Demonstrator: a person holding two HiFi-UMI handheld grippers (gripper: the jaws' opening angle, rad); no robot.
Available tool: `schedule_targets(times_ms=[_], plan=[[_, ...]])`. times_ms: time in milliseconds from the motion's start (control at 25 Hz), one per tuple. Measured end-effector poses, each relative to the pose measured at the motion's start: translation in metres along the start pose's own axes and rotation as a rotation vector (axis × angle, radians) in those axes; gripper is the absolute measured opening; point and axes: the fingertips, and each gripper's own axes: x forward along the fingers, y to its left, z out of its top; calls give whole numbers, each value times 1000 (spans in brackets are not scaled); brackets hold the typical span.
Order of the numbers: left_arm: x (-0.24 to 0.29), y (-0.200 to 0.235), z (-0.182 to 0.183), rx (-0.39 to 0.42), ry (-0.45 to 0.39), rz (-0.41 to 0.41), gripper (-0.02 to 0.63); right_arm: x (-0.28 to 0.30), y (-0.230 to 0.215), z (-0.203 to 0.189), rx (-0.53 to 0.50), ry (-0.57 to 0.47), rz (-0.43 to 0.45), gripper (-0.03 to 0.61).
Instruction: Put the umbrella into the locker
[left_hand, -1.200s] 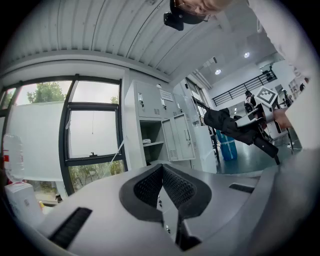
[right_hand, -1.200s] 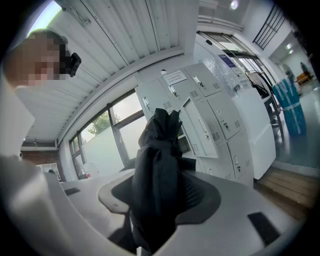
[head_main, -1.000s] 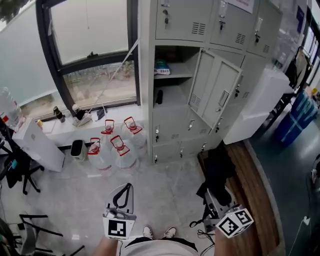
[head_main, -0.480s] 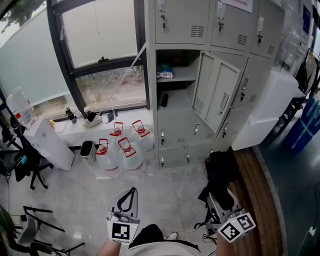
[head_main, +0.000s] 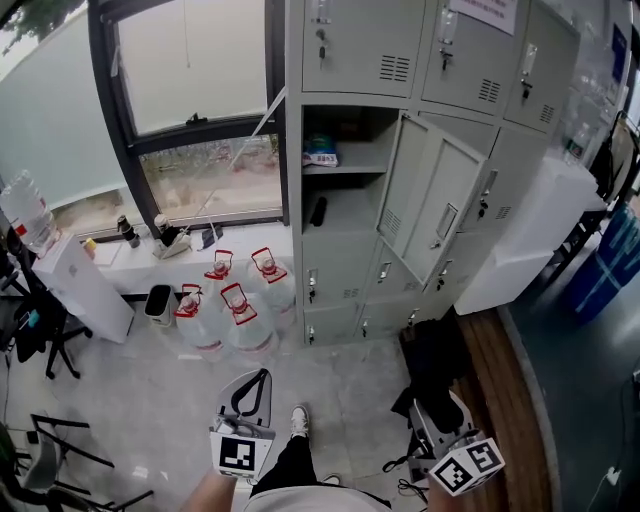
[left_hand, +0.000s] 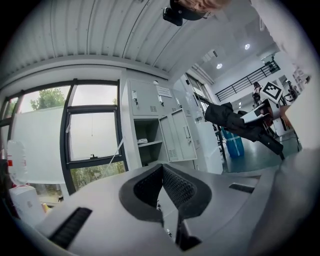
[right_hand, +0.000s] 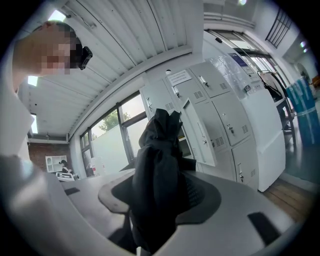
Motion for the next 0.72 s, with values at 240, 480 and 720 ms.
schedule_targets(times_ms=[240,480,720], plan=[[85,22,1,-11,-22,-45,21,64,-34,15,-3,3,-35,219],[166,73,4,-19,-30,-77,21,151,-49,40,0,2,-45,219],[226,111,-9,-71,-13,-135,21,222,-58,55,-12,8,-92,219]])
